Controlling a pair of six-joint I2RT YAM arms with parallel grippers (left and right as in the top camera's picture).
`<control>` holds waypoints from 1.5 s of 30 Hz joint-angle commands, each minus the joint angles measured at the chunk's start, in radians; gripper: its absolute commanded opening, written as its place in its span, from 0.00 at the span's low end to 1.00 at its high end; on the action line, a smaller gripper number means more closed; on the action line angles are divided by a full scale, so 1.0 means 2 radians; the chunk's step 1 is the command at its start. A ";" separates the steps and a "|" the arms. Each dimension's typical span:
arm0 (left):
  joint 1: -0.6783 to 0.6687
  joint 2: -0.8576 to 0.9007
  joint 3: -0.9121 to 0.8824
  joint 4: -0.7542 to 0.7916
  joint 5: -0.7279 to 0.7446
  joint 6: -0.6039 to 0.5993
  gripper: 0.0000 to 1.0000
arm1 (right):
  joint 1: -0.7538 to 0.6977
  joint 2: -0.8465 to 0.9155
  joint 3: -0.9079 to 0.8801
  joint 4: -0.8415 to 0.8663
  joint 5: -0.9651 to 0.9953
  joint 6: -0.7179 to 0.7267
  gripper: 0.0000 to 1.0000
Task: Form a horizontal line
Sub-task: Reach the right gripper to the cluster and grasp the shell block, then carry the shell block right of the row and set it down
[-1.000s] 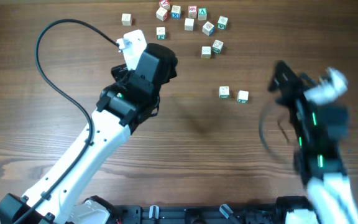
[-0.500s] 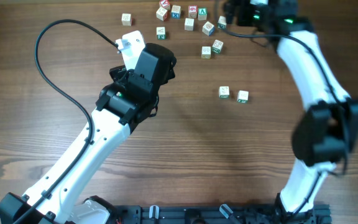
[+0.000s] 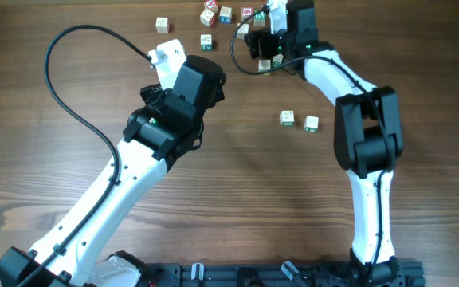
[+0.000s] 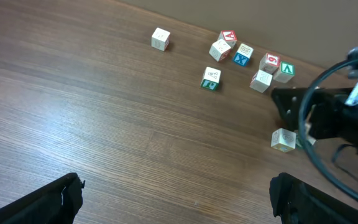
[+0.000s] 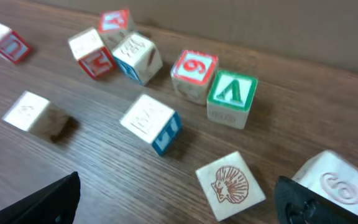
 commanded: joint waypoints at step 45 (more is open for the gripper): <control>0.001 0.003 -0.001 0.001 -0.001 0.004 1.00 | -0.020 -0.234 0.127 -0.344 0.196 0.085 0.24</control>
